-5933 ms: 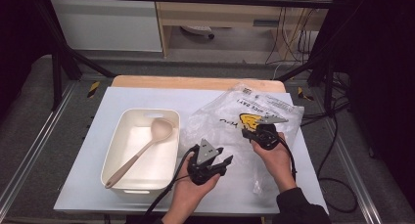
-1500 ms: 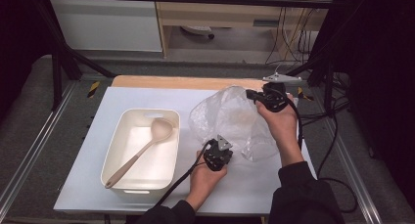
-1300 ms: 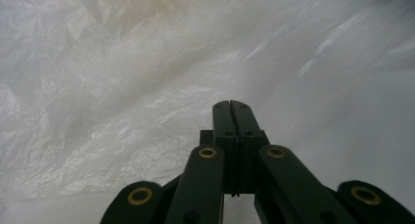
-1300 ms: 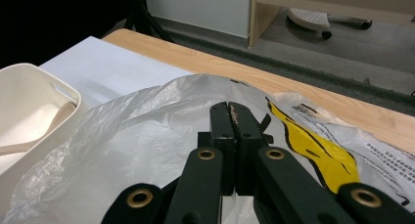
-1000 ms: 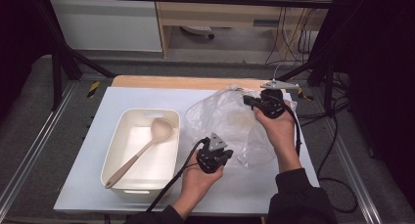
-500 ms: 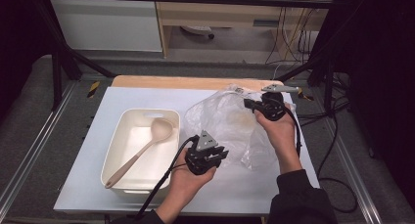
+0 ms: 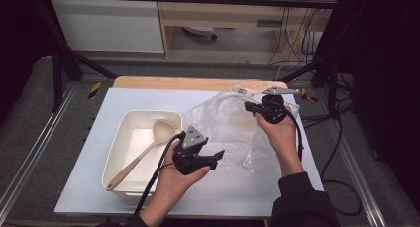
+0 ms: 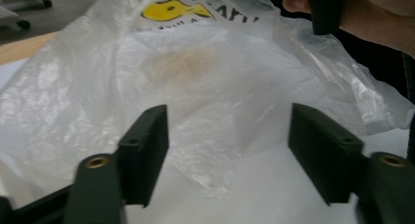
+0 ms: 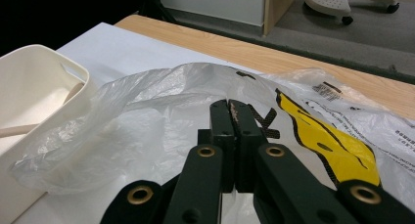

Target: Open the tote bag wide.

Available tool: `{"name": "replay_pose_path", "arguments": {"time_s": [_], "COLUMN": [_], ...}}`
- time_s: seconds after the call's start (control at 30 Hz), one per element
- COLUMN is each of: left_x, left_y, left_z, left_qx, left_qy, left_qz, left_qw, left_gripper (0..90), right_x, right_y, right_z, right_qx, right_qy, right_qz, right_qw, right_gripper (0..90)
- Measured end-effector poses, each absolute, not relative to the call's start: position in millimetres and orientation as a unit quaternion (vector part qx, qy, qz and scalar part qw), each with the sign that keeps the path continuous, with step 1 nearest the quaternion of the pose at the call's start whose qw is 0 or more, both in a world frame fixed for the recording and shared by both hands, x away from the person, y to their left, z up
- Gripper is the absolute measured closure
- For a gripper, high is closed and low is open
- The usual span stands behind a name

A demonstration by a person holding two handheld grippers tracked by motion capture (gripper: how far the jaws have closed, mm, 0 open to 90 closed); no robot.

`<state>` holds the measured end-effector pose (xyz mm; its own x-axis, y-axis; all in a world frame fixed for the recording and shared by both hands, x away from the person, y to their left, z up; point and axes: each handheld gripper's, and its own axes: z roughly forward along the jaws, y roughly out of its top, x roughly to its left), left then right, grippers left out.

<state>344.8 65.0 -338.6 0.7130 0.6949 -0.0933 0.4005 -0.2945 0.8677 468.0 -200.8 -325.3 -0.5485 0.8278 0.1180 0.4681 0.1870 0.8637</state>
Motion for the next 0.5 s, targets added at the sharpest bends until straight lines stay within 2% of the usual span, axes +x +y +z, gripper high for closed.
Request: {"name": "replay_pose_path", "arguments": {"time_s": [0.13, 0.3, 0.5], "left_x": [345.3, 348.2, 352.6], "left_y": [76.7, 95.5, 121.0], "left_z": [-332.3, -325.7, -318.0], "left_qx": [0.784, 0.778, 0.768], "left_qy": [0.353, 0.363, 0.373], "left_qz": [0.161, 0.167, 0.177], "left_qw": [0.484, 0.486, 0.49], "left_gripper": [18.5, 11.6, 7.4], "right_x": [467.4, 467.3, 467.2], "right_y": [-200.8, -200.3, -199.9], "right_z": [-325.9, -328.0, -329.5], "right_qx": [0.434, 0.434, 0.435], "right_qy": [0.746, 0.747, 0.746], "right_qz": [0.467, 0.467, 0.468], "right_qw": [0.192, 0.189, 0.188], "right_gripper": [90.0, 90.0, 90.0]}}
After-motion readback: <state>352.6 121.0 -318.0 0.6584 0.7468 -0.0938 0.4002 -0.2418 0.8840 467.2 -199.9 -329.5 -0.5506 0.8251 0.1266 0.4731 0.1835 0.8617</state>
